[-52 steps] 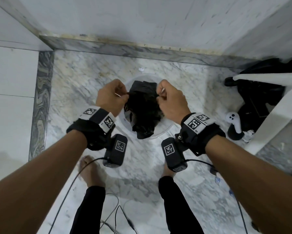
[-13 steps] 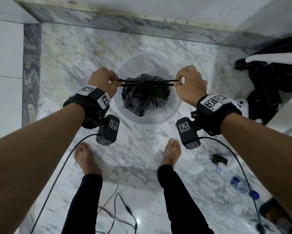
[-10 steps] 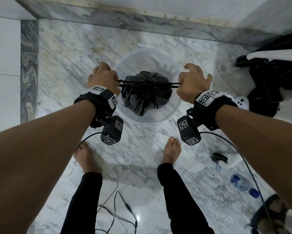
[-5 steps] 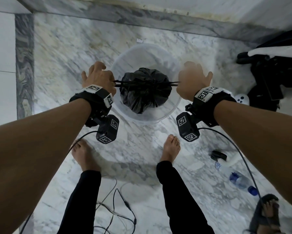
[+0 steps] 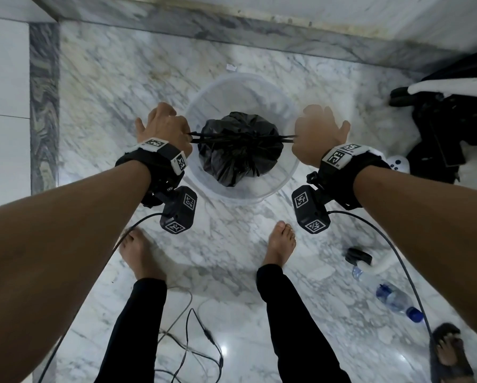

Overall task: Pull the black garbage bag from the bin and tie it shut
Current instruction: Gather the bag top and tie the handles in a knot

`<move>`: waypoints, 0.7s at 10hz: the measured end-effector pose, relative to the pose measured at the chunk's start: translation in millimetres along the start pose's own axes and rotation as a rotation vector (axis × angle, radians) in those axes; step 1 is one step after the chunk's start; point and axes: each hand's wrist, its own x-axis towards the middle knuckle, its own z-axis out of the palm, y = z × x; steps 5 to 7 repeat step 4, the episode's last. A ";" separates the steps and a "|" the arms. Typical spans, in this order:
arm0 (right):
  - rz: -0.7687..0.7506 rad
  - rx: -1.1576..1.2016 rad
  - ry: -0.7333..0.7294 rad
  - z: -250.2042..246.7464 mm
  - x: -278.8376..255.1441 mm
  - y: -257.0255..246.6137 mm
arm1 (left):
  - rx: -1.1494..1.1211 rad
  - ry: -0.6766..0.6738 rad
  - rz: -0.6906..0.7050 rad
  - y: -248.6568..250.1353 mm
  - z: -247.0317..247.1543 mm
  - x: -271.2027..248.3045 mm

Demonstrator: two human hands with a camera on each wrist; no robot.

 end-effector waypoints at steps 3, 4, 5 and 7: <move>0.099 0.099 -0.003 -1.3 -2.6 -10.1 | -0.152 -0.135 -0.043 0.8 -8.0 -1.4; 0.069 0.186 -0.018 -11.0 -16.5 -7.6 | -0.269 -0.185 0.003 3.8 -32.6 -12.1; 0.069 0.186 -0.018 -11.0 -16.5 -7.6 | -0.269 -0.185 0.003 3.8 -32.6 -12.1; 0.069 0.186 -0.018 -11.0 -16.5 -7.6 | -0.269 -0.185 0.003 3.8 -32.6 -12.1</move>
